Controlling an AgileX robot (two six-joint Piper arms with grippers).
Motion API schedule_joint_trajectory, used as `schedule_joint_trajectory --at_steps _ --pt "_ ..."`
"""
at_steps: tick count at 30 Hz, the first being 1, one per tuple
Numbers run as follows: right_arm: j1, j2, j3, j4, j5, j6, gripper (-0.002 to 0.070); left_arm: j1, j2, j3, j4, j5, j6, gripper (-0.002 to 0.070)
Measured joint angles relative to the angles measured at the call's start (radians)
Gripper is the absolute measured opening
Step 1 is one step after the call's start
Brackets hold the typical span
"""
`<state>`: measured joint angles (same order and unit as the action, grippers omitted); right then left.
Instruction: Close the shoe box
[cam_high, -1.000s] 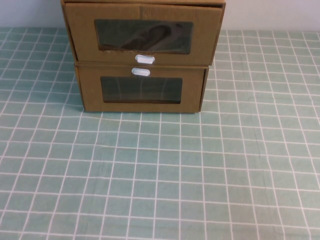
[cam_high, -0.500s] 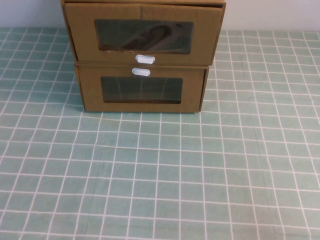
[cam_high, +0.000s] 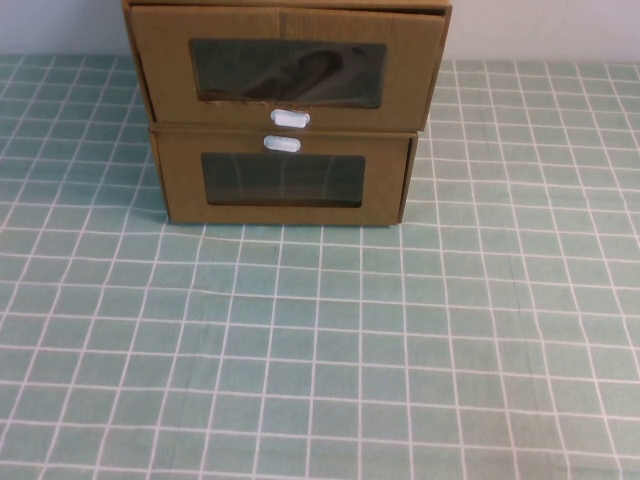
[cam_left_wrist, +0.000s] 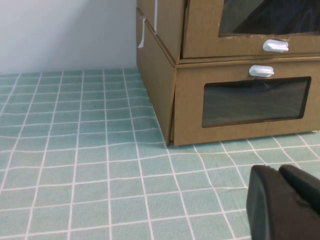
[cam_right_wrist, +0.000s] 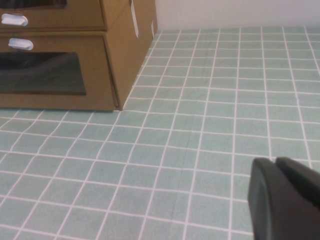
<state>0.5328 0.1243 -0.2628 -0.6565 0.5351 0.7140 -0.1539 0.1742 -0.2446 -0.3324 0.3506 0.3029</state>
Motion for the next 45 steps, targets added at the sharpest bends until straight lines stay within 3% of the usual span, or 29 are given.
schedule_joint_trajectory --at_steps 9,19,25,32,45 --pt "0.0 0.0 0.0 0.0 0.0 0.0 -0.0014 0.0 -0.002 0.0 0.002 0.0 0.0 -0.0005" --pt "0.0 0.0 0.0 -0.002 0.0 0.0 -0.0014 0.0 -0.115 0.156 0.195 -0.072 -0.021 -0.0005" --pt "0.0 0.0 0.0 -0.002 0.0 0.0 -0.0014 0.0 -0.181 0.266 0.204 -0.077 -0.052 -0.0005" --pt "0.0 0.0 0.0 -0.002 0.0 0.0 -0.0014 0.0 -0.183 0.271 0.204 0.031 -0.054 -0.0005" --pt "0.0 0.0 0.0 -0.002 0.0 0.0 -0.0014 0.0 -0.184 0.271 0.21 0.042 -0.057 -0.0005"
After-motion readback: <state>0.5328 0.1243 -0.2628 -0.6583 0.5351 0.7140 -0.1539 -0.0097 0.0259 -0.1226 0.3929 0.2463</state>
